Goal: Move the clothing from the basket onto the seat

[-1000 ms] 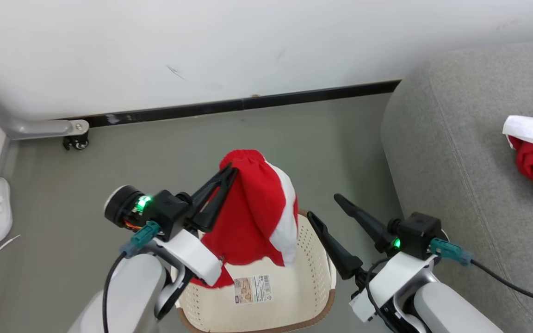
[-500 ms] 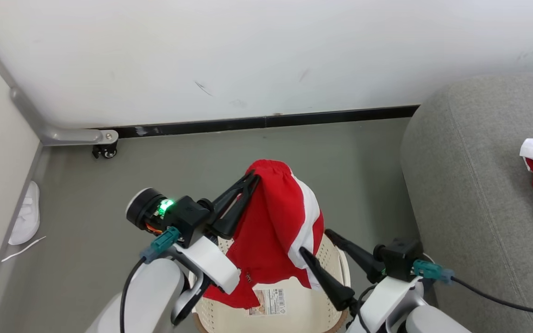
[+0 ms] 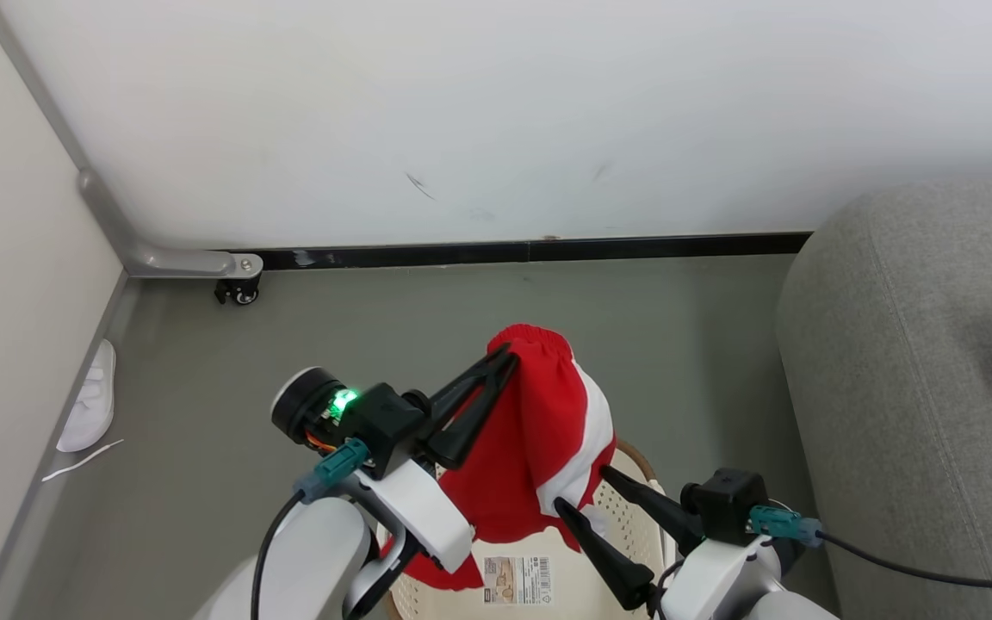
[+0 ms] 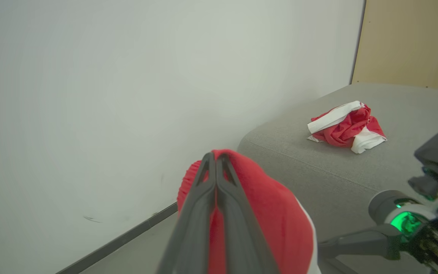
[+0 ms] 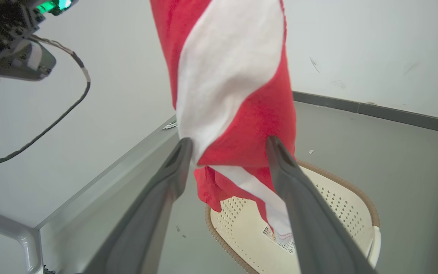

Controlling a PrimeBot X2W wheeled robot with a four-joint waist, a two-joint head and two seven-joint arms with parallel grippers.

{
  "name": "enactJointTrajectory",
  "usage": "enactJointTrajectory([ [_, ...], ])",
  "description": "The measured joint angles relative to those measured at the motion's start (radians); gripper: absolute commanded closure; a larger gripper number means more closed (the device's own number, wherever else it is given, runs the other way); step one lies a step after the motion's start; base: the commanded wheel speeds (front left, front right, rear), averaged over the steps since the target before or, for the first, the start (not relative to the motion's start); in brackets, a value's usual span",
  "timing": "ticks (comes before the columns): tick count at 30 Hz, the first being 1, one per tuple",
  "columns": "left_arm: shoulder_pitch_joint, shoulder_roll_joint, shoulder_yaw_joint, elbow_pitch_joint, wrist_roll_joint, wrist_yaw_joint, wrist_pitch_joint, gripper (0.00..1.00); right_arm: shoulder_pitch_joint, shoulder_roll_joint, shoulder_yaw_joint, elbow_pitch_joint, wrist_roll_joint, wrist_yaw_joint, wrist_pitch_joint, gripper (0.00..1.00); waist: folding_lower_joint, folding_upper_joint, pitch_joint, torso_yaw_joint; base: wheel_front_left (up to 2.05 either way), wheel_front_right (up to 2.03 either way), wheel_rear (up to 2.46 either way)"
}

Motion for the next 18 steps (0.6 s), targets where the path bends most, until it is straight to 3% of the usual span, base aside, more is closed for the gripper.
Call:
enactJointTrajectory([
  [15, 0.000, -0.017, -0.127, -0.048, -0.025, 0.000, 0.000, 1.00, -0.047, 0.014, 0.005, 0.075, 0.040, 0.000, 0.000, 0.03, 0.0000, 0.0000, -0.025, 0.047, 0.00, 0.00, 0.00],
  [16, 0.000, -0.018, -0.134, -0.050, -0.026, 0.000, 0.000, 1.00, -0.047, 0.013, 0.004, 0.080, 0.043, 0.000, 0.000, 0.52, 0.0000, 0.0000, -0.025, 0.050, 0.00, 0.00, 0.00],
  [18, 0.000, -0.018, -0.142, -0.052, -0.033, 0.000, 0.000, 1.00, -0.056, 0.013, 0.003, 0.091, 0.049, 0.000, 0.000, 1.00, 0.0000, 0.0000, -0.025, 0.057, 0.00, 0.00, 0.00],
])
